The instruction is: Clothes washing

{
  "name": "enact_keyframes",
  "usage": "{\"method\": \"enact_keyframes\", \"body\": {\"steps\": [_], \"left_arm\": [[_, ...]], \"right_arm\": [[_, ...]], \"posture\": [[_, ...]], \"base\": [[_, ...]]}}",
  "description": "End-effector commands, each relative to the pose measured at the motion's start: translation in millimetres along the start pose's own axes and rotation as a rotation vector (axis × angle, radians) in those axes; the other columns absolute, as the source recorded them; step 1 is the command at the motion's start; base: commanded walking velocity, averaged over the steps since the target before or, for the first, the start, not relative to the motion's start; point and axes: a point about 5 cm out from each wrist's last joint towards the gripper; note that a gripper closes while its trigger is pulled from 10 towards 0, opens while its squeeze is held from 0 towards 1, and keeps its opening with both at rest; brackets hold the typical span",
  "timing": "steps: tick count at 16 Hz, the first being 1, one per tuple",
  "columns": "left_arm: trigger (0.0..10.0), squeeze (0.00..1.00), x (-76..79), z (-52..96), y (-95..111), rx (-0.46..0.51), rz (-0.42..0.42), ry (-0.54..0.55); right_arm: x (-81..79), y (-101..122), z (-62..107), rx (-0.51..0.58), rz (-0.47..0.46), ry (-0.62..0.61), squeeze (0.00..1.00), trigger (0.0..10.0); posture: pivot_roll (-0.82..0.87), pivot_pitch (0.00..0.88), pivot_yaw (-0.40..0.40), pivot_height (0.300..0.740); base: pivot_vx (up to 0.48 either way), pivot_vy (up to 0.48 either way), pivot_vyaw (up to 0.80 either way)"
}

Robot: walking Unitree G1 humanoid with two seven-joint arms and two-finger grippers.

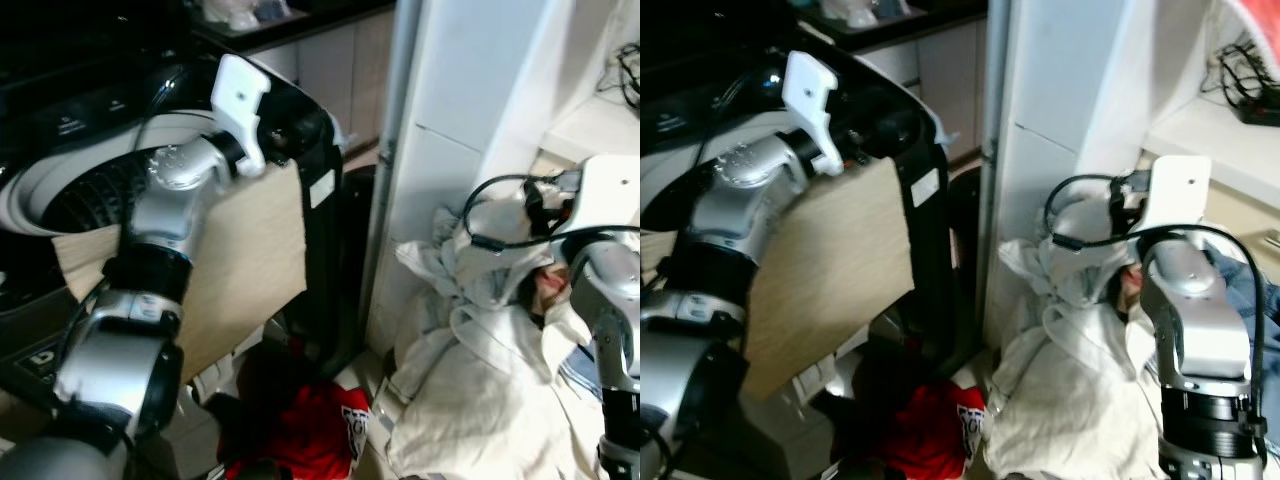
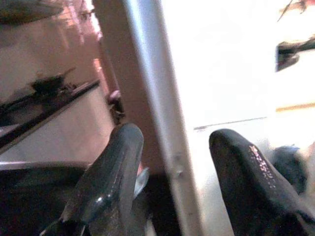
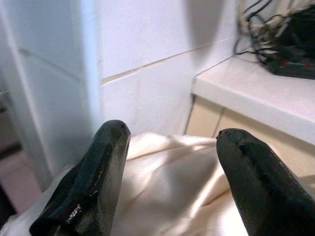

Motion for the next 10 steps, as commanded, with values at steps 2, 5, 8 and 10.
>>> {"method": "enact_keyframes", "body": {"steps": [2,5,8,10], "left_arm": [[10.0,0.0,20.2,0.4,16,0.096,0.059,-0.082],[10.0,0.0,52.3,18.7,-1,0.009,0.046,-0.151],[10.0,0.0,71.5,29.9,-4,-0.029,0.09,-0.176],[10.0,0.0,79.3,33.3,-5,-0.04,0.111,-0.216]], "right_arm": [[6.0,13,-0.2,0.028,0.02,-0.04,1.0,10.0],[17.2,6,3.2,-0.049,0.058,-0.067,1.0,10.0],[16.7,6,1.1,-0.108,0.046,0.121,1.0,10.0],[12.2,1,-0.1,-0.151,0.05,0.194,1.0,10.0]], "posture": [[-0.13,0.0,0.071,0.74],[-0.15,0.0,0.072,0.74],[-0.16,0.0,0.067,0.74],[-0.16,0.0,0.066,0.74]], "base": [[0.0,0.0,0.0],[0.0,0.0,0.0],[0.0,0.0,0.0],[0.0,0.0,0.0]]}}
Point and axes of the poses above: a point about 5 cm out from each wrist's last joint towards the gripper, its own z axis pointing back from the gripper into the wrist, its own y axis along the axis of the wrist's last joint, x = y × z, and after that the axes turned 11 degrees about -z, right-handed
